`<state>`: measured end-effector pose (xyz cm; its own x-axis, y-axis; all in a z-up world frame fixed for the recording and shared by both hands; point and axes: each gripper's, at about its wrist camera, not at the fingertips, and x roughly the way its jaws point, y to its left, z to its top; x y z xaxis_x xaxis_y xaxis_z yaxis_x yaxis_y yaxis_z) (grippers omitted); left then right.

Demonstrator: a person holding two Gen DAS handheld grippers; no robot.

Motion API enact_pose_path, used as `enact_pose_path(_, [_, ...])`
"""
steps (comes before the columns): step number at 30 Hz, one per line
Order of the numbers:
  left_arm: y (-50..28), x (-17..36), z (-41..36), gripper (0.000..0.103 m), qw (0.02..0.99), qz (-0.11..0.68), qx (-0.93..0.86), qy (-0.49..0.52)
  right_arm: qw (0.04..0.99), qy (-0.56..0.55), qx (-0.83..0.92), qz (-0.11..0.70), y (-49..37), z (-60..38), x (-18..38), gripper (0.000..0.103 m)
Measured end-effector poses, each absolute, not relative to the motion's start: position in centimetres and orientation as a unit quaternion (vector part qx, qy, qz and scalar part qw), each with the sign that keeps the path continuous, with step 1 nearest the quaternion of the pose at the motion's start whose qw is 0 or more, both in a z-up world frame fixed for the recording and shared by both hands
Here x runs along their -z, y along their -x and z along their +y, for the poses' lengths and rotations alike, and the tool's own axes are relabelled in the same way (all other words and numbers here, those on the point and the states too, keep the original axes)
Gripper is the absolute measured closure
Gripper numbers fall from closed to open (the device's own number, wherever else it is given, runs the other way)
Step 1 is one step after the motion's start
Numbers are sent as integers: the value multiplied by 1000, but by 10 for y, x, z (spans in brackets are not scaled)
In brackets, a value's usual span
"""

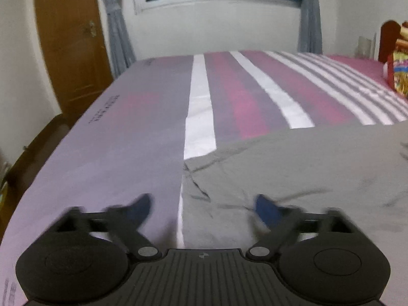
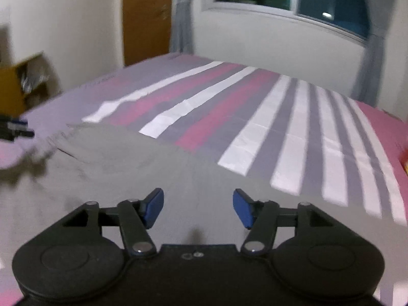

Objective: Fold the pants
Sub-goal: 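Lower both grippers to the grey sweatpants leg ends and grasp them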

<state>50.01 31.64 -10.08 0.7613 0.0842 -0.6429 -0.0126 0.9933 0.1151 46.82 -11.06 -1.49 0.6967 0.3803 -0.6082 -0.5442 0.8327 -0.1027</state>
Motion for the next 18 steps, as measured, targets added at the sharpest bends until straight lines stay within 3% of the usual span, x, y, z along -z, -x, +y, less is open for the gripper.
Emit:
enact_pose_path(6, [-568,132,334,9,920,386,29,-56,871,180,-306,339,-547,-108,52,57])
enact_pose_path(10, [-599,148,344,10,916,393,79,-20,850,178,-339,363,-589,-120,68,52])
enact_pose_path(12, [-610,158,349,36,906,407,114,7,838,173,-357,376,-604,-124,74,46])
enact_pose_path(16, [-629,169,355,37,896,420,139,43,819,172,-390,384,-618,-130,79,39])
enact_pose_path(18, [-631,170,357,37,890,428,152,53,802,161,-412,402,-627,-131,80,42])
